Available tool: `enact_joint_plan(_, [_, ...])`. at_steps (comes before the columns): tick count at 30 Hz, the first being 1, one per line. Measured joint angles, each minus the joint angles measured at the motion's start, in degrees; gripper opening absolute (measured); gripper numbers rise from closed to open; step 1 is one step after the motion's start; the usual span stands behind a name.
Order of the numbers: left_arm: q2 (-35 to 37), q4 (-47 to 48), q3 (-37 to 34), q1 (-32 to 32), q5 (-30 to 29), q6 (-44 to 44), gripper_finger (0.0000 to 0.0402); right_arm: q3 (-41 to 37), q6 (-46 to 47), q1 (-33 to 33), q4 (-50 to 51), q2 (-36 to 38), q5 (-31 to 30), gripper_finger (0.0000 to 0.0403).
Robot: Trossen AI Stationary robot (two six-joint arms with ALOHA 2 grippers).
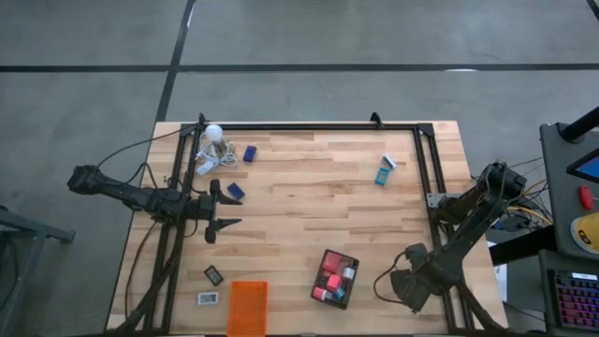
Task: Pick & Place Office items
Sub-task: Put the left green charger adapter into the black bin
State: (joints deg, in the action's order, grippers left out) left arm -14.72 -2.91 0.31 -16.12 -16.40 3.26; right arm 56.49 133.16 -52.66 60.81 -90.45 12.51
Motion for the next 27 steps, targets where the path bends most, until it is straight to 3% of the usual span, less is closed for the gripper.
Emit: enact_joint_plan(27, [0.00, 0.01, 0.01, 0.00, 0.00, 0.00, 0.0252, -10.88, 0.15, 0.11, -11.69, -0.13, -0.43, 0.0237])
